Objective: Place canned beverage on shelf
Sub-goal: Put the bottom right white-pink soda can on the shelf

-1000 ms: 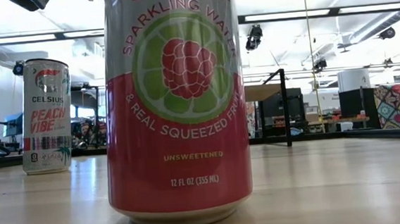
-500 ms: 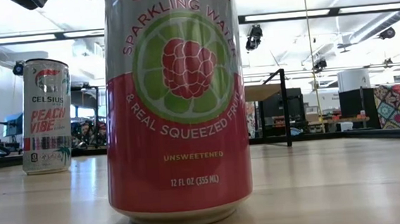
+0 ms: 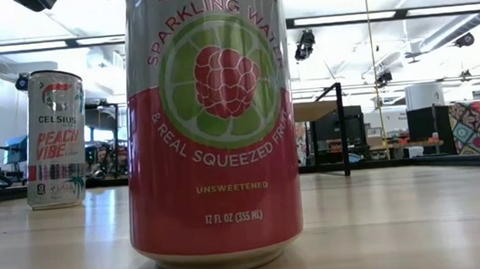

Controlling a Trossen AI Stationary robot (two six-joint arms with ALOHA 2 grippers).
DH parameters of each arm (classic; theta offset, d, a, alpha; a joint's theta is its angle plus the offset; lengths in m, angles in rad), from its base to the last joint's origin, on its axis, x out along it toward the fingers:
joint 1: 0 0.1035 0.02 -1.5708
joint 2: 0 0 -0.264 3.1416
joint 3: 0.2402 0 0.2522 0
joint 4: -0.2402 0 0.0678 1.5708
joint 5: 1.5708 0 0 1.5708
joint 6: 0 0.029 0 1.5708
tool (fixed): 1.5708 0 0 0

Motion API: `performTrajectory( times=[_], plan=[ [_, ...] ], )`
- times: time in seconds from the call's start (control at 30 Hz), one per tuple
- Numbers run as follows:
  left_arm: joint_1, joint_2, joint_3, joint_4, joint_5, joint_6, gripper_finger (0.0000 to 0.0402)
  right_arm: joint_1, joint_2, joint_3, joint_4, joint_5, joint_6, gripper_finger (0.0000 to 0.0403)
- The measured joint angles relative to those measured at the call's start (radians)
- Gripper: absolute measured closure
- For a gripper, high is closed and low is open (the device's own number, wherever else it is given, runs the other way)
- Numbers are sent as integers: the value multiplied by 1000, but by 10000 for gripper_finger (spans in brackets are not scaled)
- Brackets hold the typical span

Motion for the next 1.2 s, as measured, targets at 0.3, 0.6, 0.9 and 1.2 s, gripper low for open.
performTrajectory(
  times=[0.3, 0.6, 0.9, 1.2],
  plan=[
    [0, -1, -1, -26, 0, -10, 119, -32, -166, 0, -14, 23, -13, 156],
    [0, 0, -3, -71, -35, -66, 119, -113, -332, 1, -21, 92, -111, 156],
    [0, 117, 26, -5, -34, -114, 119, -363, -351, 1, -38, 236, -439, 155],
    [-6, 275, 181, -2, 66, -81, 119, -544, -275, 1, 105, 302, -769, 154]
  ],
)
